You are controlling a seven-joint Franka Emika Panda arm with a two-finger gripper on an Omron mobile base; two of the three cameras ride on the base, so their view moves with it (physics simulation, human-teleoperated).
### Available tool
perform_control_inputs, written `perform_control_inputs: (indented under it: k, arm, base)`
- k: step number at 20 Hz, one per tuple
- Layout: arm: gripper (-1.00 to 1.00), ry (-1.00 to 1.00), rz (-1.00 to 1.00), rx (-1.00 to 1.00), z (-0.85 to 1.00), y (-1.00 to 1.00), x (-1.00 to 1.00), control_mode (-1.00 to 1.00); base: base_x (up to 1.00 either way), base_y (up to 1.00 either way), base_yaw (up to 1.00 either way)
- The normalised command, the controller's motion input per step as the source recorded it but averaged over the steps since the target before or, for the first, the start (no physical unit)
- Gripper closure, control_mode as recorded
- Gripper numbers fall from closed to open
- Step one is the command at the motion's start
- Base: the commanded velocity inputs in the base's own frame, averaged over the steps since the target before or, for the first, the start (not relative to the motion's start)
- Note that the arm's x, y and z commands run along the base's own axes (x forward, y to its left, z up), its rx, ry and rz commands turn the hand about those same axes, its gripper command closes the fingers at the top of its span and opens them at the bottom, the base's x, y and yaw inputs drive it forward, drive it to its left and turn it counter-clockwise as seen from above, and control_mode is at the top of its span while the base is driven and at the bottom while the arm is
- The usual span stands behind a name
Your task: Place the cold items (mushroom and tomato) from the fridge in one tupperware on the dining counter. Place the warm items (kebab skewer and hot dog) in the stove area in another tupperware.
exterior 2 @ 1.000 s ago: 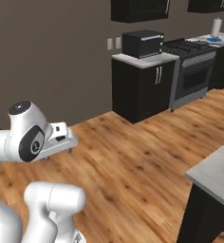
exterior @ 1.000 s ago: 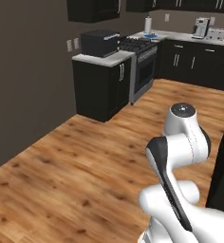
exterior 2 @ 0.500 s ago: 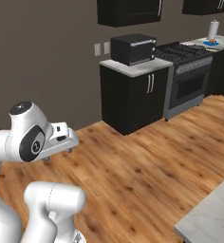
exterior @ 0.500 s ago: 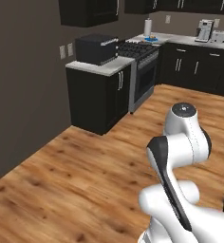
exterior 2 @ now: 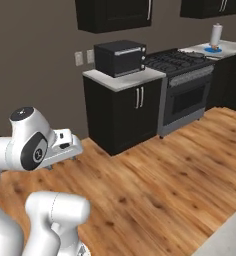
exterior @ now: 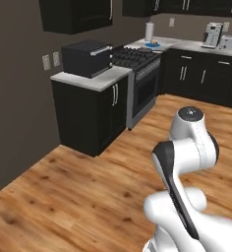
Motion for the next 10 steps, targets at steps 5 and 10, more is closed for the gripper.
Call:
perform_control_inputs:
  k: [5, 10]
  arm:
    - [-1.00, 0.00, 0.00, 0.00, 0.00, 0.00, 0.00, 1.00]
    - [-1.00, 0.00, 0.00, 0.00, 0.00, 0.00, 0.00, 1.00]
  base:
    - [1.00, -0.55, 0.03]
    - [1.00, -0.57, 0.03]
